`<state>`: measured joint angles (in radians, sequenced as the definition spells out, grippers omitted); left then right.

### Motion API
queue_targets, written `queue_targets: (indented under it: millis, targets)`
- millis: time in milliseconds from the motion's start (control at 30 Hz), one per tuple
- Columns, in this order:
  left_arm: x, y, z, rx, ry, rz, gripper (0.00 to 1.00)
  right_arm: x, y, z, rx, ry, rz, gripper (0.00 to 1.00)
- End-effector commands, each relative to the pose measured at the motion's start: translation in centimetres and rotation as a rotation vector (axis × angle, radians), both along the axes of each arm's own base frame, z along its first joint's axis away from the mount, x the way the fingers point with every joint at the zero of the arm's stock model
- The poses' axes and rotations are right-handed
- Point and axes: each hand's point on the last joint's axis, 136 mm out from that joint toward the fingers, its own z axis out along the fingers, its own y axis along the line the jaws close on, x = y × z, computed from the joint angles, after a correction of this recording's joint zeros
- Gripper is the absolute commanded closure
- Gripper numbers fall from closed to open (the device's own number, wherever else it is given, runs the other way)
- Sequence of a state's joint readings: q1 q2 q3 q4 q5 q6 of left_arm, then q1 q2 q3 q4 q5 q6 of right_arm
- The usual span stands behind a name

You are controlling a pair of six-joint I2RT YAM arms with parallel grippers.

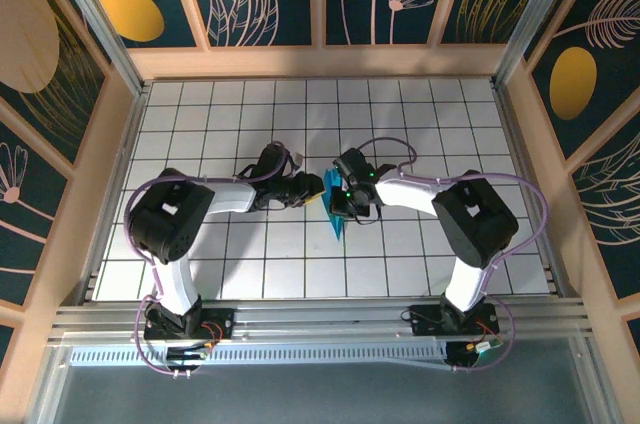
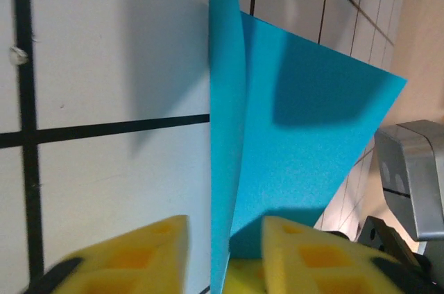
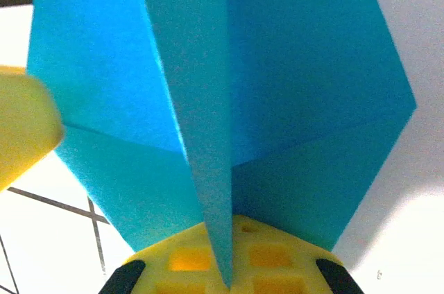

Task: Fold a paper plane with a square sheet of paper (fold left side to right side)
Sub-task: Place the paper plane at the top-center of the table.

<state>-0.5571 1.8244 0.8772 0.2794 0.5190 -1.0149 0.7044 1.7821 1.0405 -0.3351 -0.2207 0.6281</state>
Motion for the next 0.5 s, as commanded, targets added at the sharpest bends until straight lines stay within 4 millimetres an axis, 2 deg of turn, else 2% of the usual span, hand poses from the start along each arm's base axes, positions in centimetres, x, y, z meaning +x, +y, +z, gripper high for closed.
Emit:
queue_targets:
  millis: [0,133,233,333,467]
  targets:
    - [0.8,1.7,3.8,0.05,-0.113,0.044,0.56,1.4,-0.2,1.5,-0.069,-0.019,-0.034,1.0]
    - [0.9,5.3,6.6,0.112,-0.178,0.141,0.47,4.1,-1.2,2.9,-0.176,-0.049,-0.079,1.0]
    - [0.6,8.3,8.0,0.193,-0.225,0.2,0.45,6.6,-1.5,3.8,-0.216,-0.08,-0.106,1.0]
    - [-0.3,10.8,8.9,0.282,-0.274,0.24,0.41,9.1,-1.5,4.3,-0.25,-0.106,-0.109,1.0]
    - [-1.7,13.7,8.9,0.372,-0.315,0.302,0.32,12.3,-1.5,4.3,-0.323,-0.125,-0.091,1.0]
